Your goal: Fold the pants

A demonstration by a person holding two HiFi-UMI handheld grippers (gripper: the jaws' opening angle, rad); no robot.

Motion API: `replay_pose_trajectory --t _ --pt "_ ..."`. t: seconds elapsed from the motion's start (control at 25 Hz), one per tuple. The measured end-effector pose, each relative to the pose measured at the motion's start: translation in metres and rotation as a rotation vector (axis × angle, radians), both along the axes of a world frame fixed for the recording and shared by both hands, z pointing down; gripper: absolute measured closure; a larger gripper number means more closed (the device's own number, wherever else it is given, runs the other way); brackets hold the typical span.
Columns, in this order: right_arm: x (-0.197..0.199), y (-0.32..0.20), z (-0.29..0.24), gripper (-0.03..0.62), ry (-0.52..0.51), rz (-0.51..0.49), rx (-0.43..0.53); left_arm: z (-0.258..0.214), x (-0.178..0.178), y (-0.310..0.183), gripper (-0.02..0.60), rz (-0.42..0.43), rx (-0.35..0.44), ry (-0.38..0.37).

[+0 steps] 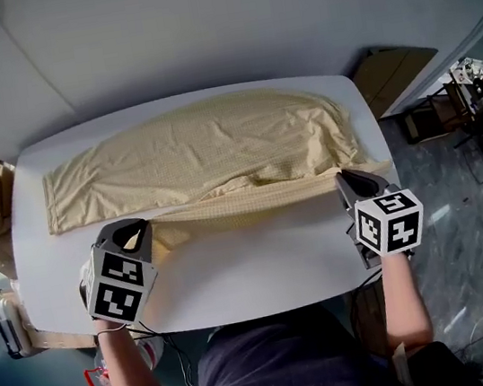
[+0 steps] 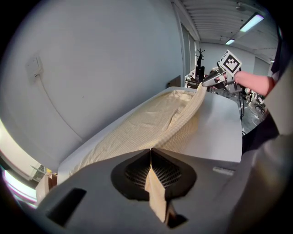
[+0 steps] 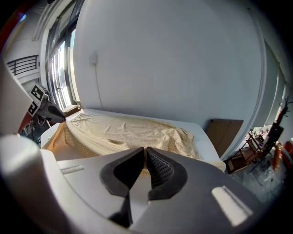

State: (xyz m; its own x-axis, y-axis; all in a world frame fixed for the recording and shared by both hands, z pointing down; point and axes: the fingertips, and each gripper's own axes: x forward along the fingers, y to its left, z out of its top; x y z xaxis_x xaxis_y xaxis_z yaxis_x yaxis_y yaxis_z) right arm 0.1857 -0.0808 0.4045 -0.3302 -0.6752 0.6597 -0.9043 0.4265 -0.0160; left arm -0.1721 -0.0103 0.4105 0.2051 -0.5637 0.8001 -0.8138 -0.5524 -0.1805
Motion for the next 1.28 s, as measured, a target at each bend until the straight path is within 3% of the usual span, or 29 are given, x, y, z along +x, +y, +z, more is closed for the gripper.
replay_pose_trajectory --t 0.24,0.44,0.76,0.96,1.28 --pt "-0.007 -0.015 -0.004 0.572 0.002 0.028 -0.002 0.001 -0.008 -0.032 0.572 0.007 0.008 -0.002" --pt "-0.007 -0.037 -0.015 0.571 -0.008 0.009 0.017 -0.006 -0.010 -0.056 0.572 -0.032 0.024 0.009" --pt "-0.019 -0.083 -0.025 0.571 -0.062 -0.045 0.043 -0.022 -0.015 -0.097 0.572 -0.093 0.039 -0.044" --pt "-0.022 -0.115 -0.024 0.571 -0.096 -0.048 0.046 -0.015 -0.025 -0.121 0.572 -0.158 0.020 -0.031" --pt "-0.035 -0.164 -0.010 0.571 -0.122 -0.031 0.042 0.002 -0.039 -0.163 0.572 -0.200 0.008 -0.073"
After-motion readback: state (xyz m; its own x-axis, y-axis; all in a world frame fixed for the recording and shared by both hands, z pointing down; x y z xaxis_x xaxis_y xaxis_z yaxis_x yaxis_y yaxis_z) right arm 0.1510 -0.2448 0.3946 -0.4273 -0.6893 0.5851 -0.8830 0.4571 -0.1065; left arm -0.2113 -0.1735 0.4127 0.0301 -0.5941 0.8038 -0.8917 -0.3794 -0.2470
